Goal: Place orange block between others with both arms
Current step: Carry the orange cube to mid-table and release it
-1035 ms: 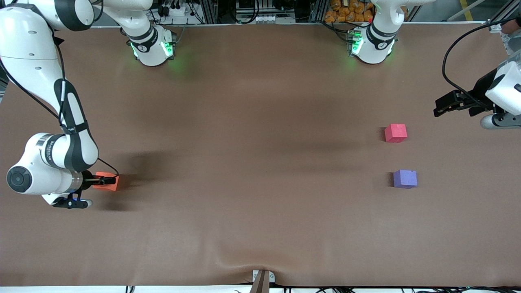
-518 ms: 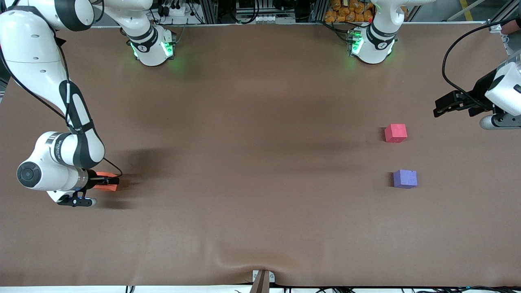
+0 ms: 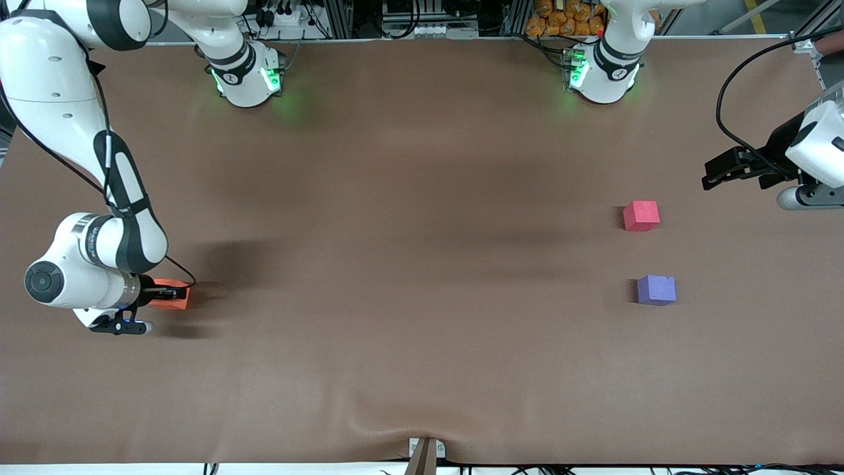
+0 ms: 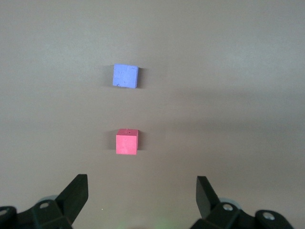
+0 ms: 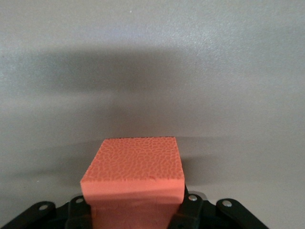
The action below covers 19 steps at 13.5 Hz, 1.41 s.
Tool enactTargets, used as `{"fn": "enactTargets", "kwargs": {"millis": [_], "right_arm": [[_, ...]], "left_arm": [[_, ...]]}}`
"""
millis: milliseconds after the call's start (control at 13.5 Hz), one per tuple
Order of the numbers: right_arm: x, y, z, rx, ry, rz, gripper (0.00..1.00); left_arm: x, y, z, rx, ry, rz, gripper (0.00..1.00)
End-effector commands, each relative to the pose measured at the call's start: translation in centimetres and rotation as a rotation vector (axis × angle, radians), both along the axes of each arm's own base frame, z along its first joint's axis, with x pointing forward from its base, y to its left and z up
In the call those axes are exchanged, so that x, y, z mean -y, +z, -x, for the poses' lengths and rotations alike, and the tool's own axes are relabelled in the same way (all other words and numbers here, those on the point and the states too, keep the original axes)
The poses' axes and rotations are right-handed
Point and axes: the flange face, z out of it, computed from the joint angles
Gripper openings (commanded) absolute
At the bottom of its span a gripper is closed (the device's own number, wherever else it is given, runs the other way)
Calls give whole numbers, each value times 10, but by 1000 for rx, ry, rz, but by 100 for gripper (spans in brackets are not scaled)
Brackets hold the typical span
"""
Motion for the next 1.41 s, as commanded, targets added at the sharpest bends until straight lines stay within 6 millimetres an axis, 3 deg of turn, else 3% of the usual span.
{"fn": "enactTargets", "kwargs": {"millis": [0, 222, 370, 518, 666, 814, 1109, 1331], "right_arm": [[-5, 34, -2, -8, 13, -11, 0], [-31, 97, -7, 9, 49, -12, 0], [-66, 140, -13, -3, 95, -16, 0], [-111, 167, -19, -15, 158, -27, 0], [-174, 174, -19, -8, 239, -32, 0], [-252, 175, -9, -5, 279, -39, 0], [-370, 172, 20, 4, 273, -53, 0], [-429, 157, 34, 50, 211, -64, 0]], "left_arm": [[-4, 2, -1, -6, -18, -4, 100], [-3, 2, -1, -6, -20, -4, 100], [-4, 2, -1, -6, -20, -4, 100], [-4, 2, -1, -6, -20, -4, 100], [-4, 2, -1, -8, -20, -4, 100], [-5, 1, -1, -9, -18, -4, 100], [-4, 1, -1, -9, -20, -4, 100], [-1, 0, -1, -11, -23, -4, 100]]}}
